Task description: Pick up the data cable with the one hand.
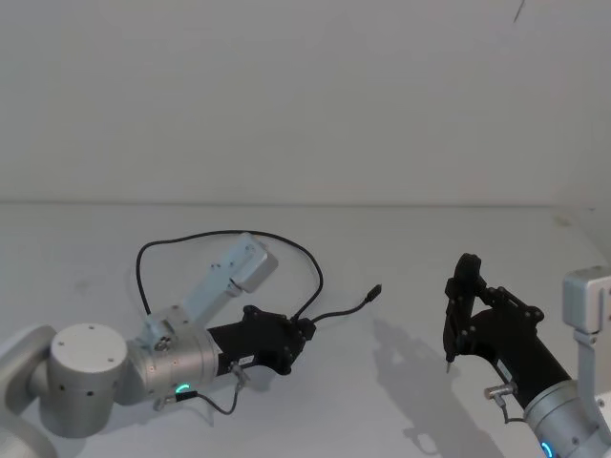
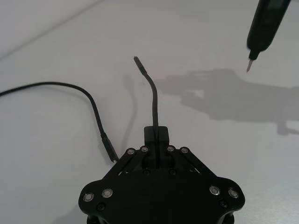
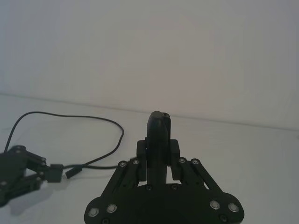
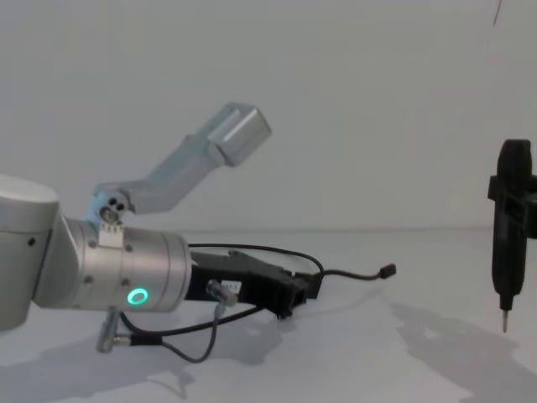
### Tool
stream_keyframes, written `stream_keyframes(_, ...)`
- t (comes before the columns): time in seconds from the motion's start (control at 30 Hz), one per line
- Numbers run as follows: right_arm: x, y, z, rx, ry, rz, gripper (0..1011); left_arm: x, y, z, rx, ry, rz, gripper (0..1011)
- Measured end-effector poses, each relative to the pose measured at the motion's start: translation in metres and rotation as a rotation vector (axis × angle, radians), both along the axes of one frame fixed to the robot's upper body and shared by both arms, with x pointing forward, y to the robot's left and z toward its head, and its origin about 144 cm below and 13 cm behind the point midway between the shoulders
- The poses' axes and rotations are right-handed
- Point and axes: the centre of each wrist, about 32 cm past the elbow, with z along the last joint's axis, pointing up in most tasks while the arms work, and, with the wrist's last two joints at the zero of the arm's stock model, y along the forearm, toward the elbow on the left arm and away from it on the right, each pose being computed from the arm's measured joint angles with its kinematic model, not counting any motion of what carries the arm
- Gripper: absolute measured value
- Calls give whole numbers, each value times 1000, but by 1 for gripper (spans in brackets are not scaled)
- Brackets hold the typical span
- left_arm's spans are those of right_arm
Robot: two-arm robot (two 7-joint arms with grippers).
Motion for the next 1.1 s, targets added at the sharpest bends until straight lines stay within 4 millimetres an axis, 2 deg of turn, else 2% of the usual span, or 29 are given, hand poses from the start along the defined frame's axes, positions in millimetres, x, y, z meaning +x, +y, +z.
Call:
stream_keyframes(0.6,0,0,0,0,0,0,279,-34,30,30,-29,-15,-35,37)
stream_keyframes(1.1,-1,6,8,44,-31,9,279,-55,42,41,-4,1,-76,37)
